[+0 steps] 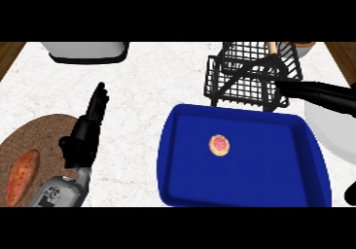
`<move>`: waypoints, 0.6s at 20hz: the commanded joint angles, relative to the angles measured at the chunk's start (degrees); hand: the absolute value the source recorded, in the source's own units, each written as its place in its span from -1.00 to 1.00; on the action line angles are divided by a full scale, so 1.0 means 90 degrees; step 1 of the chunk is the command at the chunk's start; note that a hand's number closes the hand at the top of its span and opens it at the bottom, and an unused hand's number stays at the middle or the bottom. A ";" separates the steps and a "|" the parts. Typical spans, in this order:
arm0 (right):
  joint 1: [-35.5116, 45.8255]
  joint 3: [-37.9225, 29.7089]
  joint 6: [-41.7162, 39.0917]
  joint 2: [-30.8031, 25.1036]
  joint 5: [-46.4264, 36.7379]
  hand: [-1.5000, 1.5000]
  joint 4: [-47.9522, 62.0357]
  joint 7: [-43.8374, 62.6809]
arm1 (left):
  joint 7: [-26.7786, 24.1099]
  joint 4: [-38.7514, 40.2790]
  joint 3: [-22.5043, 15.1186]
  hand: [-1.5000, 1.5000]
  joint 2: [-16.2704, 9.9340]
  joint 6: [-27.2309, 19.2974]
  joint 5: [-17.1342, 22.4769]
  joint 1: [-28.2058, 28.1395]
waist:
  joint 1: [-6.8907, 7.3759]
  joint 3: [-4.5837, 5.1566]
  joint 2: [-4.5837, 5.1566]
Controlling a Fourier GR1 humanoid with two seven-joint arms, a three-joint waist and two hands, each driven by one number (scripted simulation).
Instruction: Pick the cupcake from the tray and place it in the tiered basket
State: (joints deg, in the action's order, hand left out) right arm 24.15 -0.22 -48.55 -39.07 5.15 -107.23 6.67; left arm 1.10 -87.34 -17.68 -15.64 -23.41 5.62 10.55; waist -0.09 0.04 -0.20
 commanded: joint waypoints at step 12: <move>-0.0096 0.1430 -0.0320 0.1017 -0.1132 -1.00 -0.1055 0.1889 | 0.0345 -0.0436 0.0308 0.00 0.0280 0.0316 -0.0327 -0.0164 | 0.0028 -0.0004 0.0013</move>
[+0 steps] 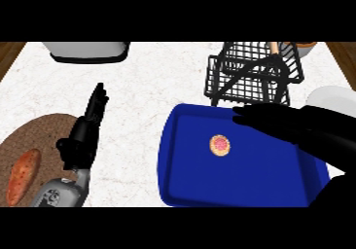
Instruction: Pick the cupcake from the tray and place it in the tiered basket
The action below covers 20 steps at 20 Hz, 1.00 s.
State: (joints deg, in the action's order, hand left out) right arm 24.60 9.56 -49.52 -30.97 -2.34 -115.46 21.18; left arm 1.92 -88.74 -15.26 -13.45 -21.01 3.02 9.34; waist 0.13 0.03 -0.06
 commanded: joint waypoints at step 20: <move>-0.0088 0.0545 -0.0399 0.0226 -0.2776 -1.00 0.0633 -0.1119 | 0.0015 0.0386 0.0700 0.00 0.0431 0.0586 -0.0451 0.0275 | 0.0012 -0.0005 0.0016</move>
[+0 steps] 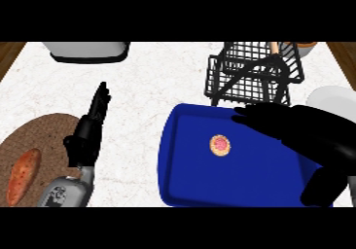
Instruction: Pick the cupcake from the tray and place it in the tiered basket
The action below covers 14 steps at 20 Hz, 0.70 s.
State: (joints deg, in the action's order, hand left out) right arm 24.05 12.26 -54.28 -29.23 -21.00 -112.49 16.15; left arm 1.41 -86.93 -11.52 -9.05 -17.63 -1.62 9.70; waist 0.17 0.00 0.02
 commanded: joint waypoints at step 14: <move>-0.0397 0.0812 0.1371 0.0464 -0.2758 -1.00 0.0780 -0.1515 | 0.0155 -0.0031 0.0231 0.00 0.0336 0.0234 -0.0305 0.0059 | -0.0009 0.0000 0.0000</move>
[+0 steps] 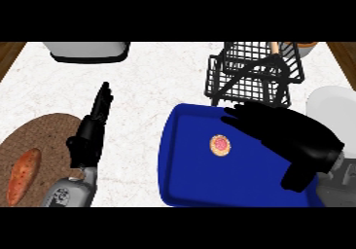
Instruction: Pick the cupcake from the tray and place it in the tiered basket
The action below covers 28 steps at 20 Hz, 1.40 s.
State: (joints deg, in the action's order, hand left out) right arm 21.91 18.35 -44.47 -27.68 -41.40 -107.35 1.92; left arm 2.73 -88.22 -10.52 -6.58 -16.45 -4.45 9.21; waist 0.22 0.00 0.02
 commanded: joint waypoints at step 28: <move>0.0051 -0.0493 -0.0238 0.1275 -0.1504 -1.00 0.1464 -0.1178 | -0.0018 -0.0350 0.0495 0.00 0.0372 0.0543 -0.0413 -0.0298 | -0.0010 0.0001 -0.0006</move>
State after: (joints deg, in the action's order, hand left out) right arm 21.06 14.81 -43.33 -18.26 -54.49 -93.32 -10.26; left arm 2.75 -90.23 -6.33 -3.75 -11.78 -7.86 7.67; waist 0.12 0.00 -0.01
